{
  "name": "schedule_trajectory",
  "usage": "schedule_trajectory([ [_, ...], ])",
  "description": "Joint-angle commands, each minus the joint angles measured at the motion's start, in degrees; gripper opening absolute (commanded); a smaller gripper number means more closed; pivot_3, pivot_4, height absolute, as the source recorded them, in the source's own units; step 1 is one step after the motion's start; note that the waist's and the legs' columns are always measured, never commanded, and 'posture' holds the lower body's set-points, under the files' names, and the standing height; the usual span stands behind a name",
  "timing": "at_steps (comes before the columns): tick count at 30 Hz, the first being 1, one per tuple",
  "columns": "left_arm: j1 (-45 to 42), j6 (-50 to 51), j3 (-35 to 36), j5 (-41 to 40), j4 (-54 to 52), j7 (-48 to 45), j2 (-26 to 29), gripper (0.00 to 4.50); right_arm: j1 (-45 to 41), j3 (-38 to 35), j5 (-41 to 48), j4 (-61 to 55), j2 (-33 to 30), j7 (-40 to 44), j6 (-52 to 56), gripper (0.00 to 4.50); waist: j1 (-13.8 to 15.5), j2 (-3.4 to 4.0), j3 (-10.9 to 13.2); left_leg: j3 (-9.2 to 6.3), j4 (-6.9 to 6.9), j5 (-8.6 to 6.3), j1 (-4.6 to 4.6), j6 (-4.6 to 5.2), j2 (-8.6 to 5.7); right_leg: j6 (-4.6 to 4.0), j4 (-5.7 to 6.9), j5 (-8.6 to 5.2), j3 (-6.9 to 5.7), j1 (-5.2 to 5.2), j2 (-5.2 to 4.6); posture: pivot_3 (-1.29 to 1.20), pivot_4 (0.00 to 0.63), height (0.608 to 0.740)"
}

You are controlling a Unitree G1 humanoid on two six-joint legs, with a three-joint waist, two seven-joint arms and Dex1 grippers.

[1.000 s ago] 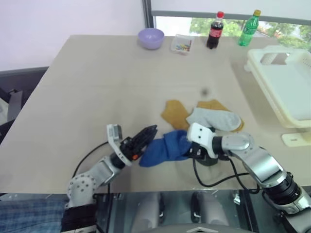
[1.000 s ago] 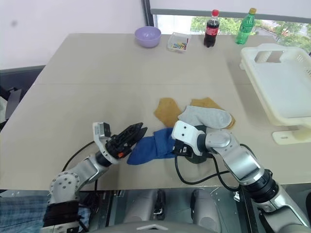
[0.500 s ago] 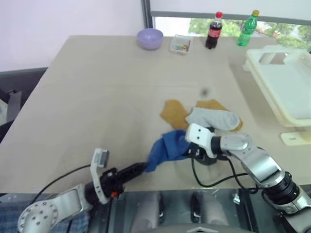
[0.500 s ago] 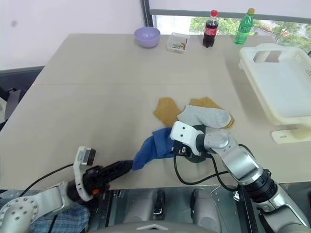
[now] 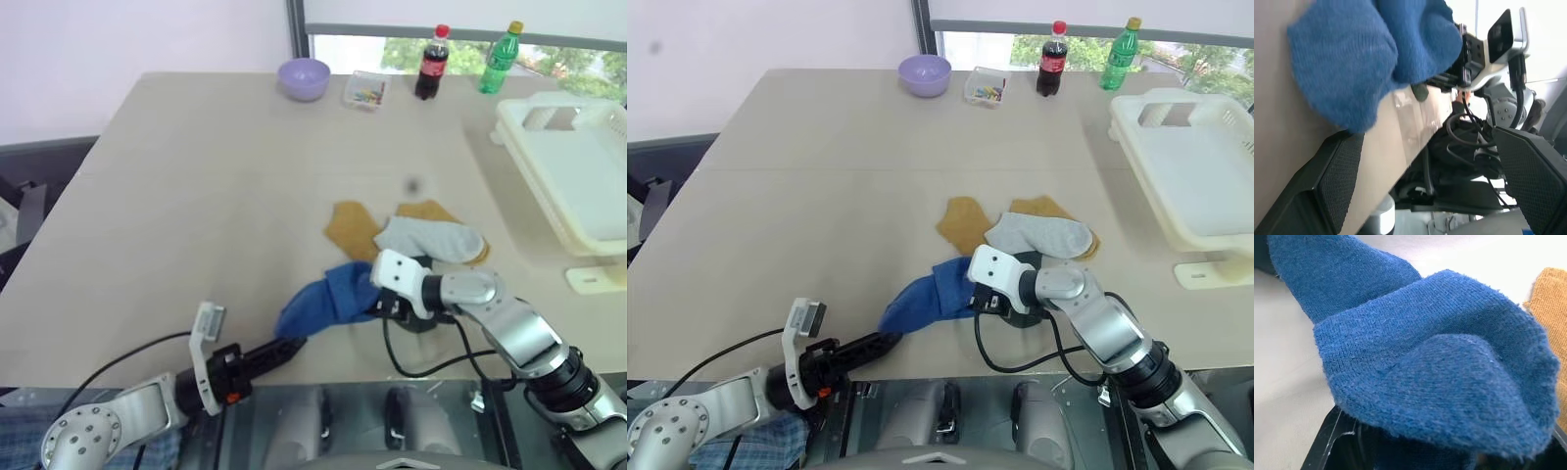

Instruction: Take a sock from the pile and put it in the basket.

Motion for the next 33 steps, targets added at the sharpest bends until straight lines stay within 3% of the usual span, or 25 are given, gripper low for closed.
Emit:
schedule_trajectory([
  [1, 0.7, -0.9, 2.1, 2.2, 1.0, -0.6, 1.4, 4.50, 0.1, 0.6, -0.3, 0.0, 0.0, 0.2, -0.2, 2.79, 0.0, 0.00, 0.0, 0.00, 0.00, 0.00, 0.00, 0.00, 0.01, 0.00, 0.00, 0.00, 0.00, 0.00, 0.01, 0.00, 0.150, 0.733],
  [12, -2.5, -3.1, 1.9, 4.4, 2.6, -5.6, 0.2, 4.50, -0.1, 0.8, -0.4, -0.2, 0.0, 0.5, 0.0, 2.79, 0.0, 0.00, 0.0, 0.01, 0.00, 0.02, 0.02, -0.01, 0.02, 0.00, 0.03, 0.00, 0.01, 0.01, 0.04, 0.00, 0.150, 0.733],
  [18, -7.0, -3.0, -0.2, 3.2, 4.0, -8.3, -3.8, 4.50, -0.3, 0.9, -0.6, 0.1, 0.0, 0.6, -0.1, 2.79, 0.0, -0.06, 0.0, 0.02, 0.02, 0.03, 0.00, 0.00, 0.01, 0.08, 0.03, 0.05, 0.01, 0.07, 0.08, 0.00, 0.150, 0.733],
  [27, -17.8, -7.8, -7.4, 12.3, 10.1, -10.3, -12.4, 4.50, -0.4, 1.0, -0.7, 0.3, -0.1, 0.7, 0.1, 2.79, 0.1, -0.09, -0.1, -0.01, 0.10, 0.04, 0.13, 0.01, -0.03, 0.25, 0.07, 0.15, 0.01, 0.23, 0.17, 0.00, 0.150, 0.733],
  [33, -23.7, -6.8, -9.2, 12.2, 10.4, -6.4, -17.3, 4.50, -0.3, 1.1, -0.8, 0.1, -0.1, 0.6, 0.5, 2.79, 0.1, -0.11, 0.0, -0.05, 0.13, 0.03, 0.45, 0.03, 0.01, 0.24, 0.05, 0.15, 0.02, 0.62, 0.19, 0.00, 0.150, 0.733],
])
